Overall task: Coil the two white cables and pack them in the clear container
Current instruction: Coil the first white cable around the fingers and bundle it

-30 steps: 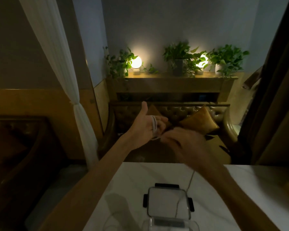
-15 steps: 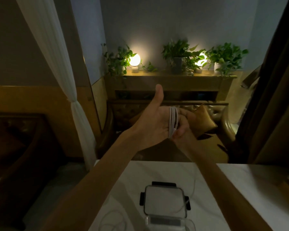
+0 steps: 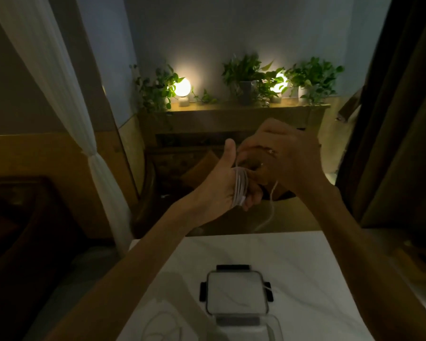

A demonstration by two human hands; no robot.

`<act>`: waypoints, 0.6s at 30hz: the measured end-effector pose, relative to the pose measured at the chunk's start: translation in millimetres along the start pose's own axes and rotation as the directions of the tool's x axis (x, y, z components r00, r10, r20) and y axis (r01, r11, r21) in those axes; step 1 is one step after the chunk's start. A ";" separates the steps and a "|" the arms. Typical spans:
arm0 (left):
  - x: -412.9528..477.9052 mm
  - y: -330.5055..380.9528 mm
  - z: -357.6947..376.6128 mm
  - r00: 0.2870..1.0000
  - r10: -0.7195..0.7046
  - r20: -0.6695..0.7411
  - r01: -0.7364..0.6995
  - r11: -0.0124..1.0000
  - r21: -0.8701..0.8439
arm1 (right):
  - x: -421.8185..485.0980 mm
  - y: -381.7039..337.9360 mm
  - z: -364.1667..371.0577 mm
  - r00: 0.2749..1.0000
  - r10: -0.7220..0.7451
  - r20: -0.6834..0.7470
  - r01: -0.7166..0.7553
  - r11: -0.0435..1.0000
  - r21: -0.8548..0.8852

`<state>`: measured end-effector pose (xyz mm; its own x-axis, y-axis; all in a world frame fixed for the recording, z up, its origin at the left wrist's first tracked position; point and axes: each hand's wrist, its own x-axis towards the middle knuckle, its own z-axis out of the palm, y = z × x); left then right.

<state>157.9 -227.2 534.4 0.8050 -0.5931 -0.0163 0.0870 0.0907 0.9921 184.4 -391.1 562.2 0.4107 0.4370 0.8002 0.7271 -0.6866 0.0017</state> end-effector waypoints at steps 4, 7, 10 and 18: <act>-9.7 7.9 2.9 0.993 0.034 0.113 -0.010 0.978 -0.208 | 9.3 0.8 18.1 0.964 0.221 0.149 -0.264 0.872 0.413; -14.8 8.9 0.6 0.985 0.088 0.149 -0.031 0.937 -0.347 | -3.2 -20.6 28.0 0.851 0.264 0.455 -0.518 0.568 0.639; -14.1 9.3 -13.5 0.982 0.123 0.144 -0.036 0.867 -0.497 | -27.2 -52.1 43.0 0.774 0.351 0.527 -0.627 0.306 0.716; 4.6 7.3 -48.2 0.980 0.031 -0.195 -0.128 0.852 -0.508 | -80.0 -74.8 46.8 0.817 0.206 0.539 -0.502 0.715 0.486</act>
<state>190.6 -190.7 535.5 0.9062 -0.4227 -0.0094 0.2693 0.5597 0.7837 123.0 -347.5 470.0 0.7819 0.5284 0.3307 0.5817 -0.4279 -0.6918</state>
